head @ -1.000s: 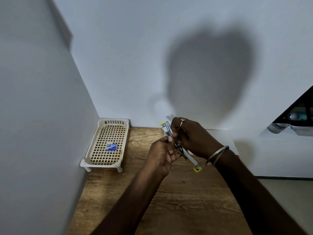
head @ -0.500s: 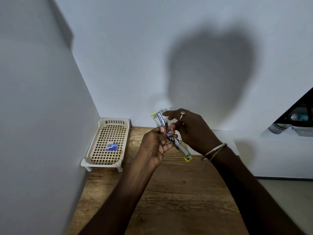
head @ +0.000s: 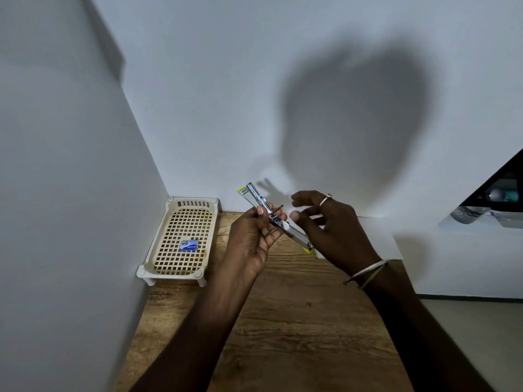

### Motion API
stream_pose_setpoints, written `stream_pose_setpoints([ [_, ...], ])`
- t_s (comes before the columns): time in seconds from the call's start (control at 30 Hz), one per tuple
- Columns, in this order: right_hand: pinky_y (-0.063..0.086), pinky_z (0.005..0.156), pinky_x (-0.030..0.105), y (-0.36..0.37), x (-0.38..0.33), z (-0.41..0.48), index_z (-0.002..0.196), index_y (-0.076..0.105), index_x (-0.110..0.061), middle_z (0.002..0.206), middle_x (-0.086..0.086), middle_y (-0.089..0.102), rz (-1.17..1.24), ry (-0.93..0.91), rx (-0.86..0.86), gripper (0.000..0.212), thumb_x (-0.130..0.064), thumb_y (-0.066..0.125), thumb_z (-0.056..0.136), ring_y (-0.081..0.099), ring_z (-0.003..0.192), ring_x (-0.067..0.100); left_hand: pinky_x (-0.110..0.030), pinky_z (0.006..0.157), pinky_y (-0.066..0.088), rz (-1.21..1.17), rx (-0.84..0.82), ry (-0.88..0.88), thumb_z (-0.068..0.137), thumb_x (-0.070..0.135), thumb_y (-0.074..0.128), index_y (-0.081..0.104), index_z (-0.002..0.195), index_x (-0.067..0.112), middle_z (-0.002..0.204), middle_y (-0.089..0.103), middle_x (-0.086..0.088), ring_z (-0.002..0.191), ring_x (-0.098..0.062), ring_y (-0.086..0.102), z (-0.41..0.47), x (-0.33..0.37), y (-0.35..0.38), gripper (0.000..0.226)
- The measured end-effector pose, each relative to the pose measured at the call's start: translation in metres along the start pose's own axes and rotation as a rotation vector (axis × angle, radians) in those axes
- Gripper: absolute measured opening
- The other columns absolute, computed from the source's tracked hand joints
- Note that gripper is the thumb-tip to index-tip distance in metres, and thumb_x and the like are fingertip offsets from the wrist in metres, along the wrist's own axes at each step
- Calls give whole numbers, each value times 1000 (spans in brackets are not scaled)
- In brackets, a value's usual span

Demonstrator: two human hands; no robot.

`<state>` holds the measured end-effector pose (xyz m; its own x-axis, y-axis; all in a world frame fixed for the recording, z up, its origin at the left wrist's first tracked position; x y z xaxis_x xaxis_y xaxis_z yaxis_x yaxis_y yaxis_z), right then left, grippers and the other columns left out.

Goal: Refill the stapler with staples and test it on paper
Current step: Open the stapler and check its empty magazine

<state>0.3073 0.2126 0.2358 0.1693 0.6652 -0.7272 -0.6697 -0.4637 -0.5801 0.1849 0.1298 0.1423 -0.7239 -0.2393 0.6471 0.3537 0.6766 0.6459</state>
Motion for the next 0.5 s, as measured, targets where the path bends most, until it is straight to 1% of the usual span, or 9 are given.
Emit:
stream_pose_setpoints([
  [0.07,58,74,20,5,8,-8,115,69,-30,100,-16,72,-32,81,-76,45,-57,73,80,69,88,-3,-29,53,61,-24,4,30,105,0,47,64,93,4,77,78,-9,71,-19,77,0,3,1,21],
  [0.1,58,73,23,7,9,-11,112,71,-32,95,-16,73,-79,85,-108,45,-59,75,76,69,86,-3,-29,54,61,-36,4,43,105,1,48,65,93,5,78,78,-8,71,-18,77,1,4,1,21],
  [0.2,56,72,36,6,9,-13,98,77,-28,82,-9,74,-184,43,-97,27,-46,81,78,67,77,4,-30,60,62,-67,-8,65,104,4,52,66,92,5,81,79,-8,75,-18,78,0,2,2,18],
  [0.23,55,72,38,4,9,-12,96,78,-27,80,-7,74,-198,31,-74,22,-41,81,79,67,75,6,-31,63,63,-76,-27,73,103,5,53,66,93,4,83,79,-8,78,-19,78,0,0,3,16],
  [0.3,54,70,37,-2,9,-9,91,79,-26,75,-5,73,-232,17,-33,15,-38,80,81,66,71,8,-32,69,64,-80,-92,100,98,8,59,67,96,3,91,79,-11,87,-22,78,0,-1,5,10],
  [0.37,52,69,33,-8,14,-7,88,79,-25,71,-3,73,-256,29,-16,15,-39,77,82,64,69,9,-34,76,63,-14,-159,149,88,12,67,70,97,3,99,78,-13,97,-24,77,2,1,4,13],
  [0.4,50,69,32,-11,19,-7,87,79,-24,70,-1,72,-269,44,-26,15,-38,77,82,64,69,9,-37,80,62,33,-184,177,84,11,71,71,95,4,98,78,-13,99,-25,76,4,2,1,13],
  [0.47,47,68,30,-19,32,-6,85,78,-23,69,0,71,-275,85,-48,12,-34,77,82,62,70,8,-40,85,61,94,-221,225,78,6,76,72,88,6,83,77,-8,95,-25,75,8,6,-9,10],
  [0.5,45,68,24,-23,39,-7,86,79,-24,70,-2,71,-262,104,-48,9,-32,78,81,62,71,6,-41,86,61,122,-242,241,77,4,78,73,86,8,77,75,-5,92,-23,75,10,7,-15,11],
])
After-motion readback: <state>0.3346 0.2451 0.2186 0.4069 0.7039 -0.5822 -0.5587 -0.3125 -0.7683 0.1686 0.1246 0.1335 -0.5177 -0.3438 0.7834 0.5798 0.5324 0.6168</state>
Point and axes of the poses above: each hand's wrist, its own z-axis towards the middle knuckle, its own y-axis out of the palm, x = y × z, the point moved 8 cm from there along z, towards the middle knuckle
